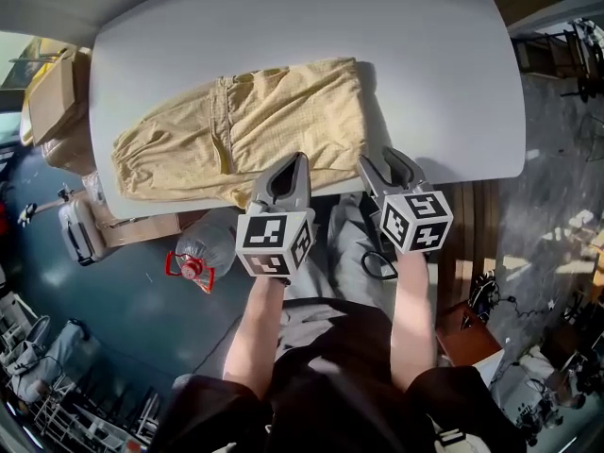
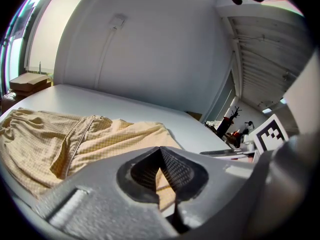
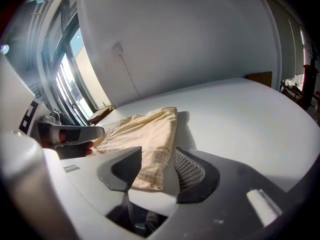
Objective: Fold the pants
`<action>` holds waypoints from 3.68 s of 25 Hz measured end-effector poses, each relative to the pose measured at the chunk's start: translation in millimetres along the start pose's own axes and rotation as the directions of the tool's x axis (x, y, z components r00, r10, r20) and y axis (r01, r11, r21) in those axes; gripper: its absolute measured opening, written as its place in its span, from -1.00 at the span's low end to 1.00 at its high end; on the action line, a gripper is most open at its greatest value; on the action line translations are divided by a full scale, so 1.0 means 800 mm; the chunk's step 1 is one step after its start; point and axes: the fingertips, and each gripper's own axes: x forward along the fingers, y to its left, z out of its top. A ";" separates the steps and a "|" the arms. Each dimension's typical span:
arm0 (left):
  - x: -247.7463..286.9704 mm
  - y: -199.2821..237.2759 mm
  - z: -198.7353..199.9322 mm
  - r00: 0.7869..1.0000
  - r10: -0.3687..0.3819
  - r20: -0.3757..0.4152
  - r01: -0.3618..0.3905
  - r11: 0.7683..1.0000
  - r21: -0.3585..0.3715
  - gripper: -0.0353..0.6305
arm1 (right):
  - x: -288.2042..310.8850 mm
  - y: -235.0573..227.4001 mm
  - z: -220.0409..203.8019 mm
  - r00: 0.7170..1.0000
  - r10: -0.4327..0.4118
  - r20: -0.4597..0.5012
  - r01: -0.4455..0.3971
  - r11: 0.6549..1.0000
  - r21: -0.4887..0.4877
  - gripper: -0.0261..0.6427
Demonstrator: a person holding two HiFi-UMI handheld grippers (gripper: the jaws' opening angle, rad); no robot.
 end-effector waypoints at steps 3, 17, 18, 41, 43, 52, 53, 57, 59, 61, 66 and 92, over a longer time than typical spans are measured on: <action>0.002 0.008 -0.013 1.000 0.016 -0.013 -0.017 1.000 -0.022 -0.88 | 0.011 0.007 -0.006 0.999 0.033 0.010 -0.033 0.999 0.008 -0.25; 0.001 0.013 -0.012 0.999 0.044 -0.001 -0.044 0.999 -0.024 -0.88 | 0.037 0.017 -0.033 0.993 0.049 -0.107 -0.048 0.999 0.020 -0.79; 0.001 0.013 -0.012 0.999 0.047 -0.001 -0.047 0.999 -0.024 -0.88 | 0.037 0.017 -0.032 0.993 0.052 -0.103 -0.051 0.999 0.020 -0.80; 0.125 -0.185 -0.037 0.980 -0.160 -0.119 0.170 0.983 0.074 -0.88 | -0.091 -0.191 -0.030 0.992 -0.121 -0.029 0.124 0.979 0.162 -0.80; 0.134 -0.210 -0.039 0.974 -0.186 -0.129 0.198 0.976 0.086 -0.88 | -0.109 -0.214 -0.033 0.989 -0.146 -0.026 0.148 0.973 0.176 -0.80; 0.148 -0.277 -0.041 0.957 -0.256 -0.139 0.273 0.954 0.121 -0.88 | -0.162 -0.263 -0.033 0.983 -0.184 -0.012 0.183 0.962 0.205 -0.80; 0.145 -0.277 -0.039 0.957 -0.256 -0.135 0.272 0.955 0.120 -0.88 | -0.163 -0.261 -0.031 0.983 -0.182 -0.007 0.179 0.962 0.205 -0.80; 0.130 -0.267 -0.036 0.964 -0.241 -0.110 0.253 0.961 0.110 -0.88 | -0.177 -0.250 -0.016 0.985 -0.173 0.019 0.166 0.967 0.193 -0.80; 0.119 -0.254 -0.033 0.969 -0.228 -0.095 0.238 0.966 0.102 -0.88 | -0.182 -0.239 -0.002 0.985 -0.170 0.039 0.161 0.972 0.173 -0.80; 0.106 -0.237 -0.027 0.973 -0.218 -0.080 0.225 0.970 0.093 -0.88 | -0.185 -0.221 0.014 0.984 -0.168 0.060 0.157 0.976 0.149 -0.80; 0.074 -0.191 0.001 0.979 -0.202 -0.015 0.203 0.977 0.064 -0.88 | -0.185 -0.166 0.062 0.982 -0.158 0.106 0.151 0.986 0.072 -0.80; -0.138 0.073 0.084 0.971 0.044 0.234 -0.027 0.997 -0.074 -0.88 | -0.099 0.182 0.182 0.972 0.130 0.194 -0.078 0.964 -0.255 -0.80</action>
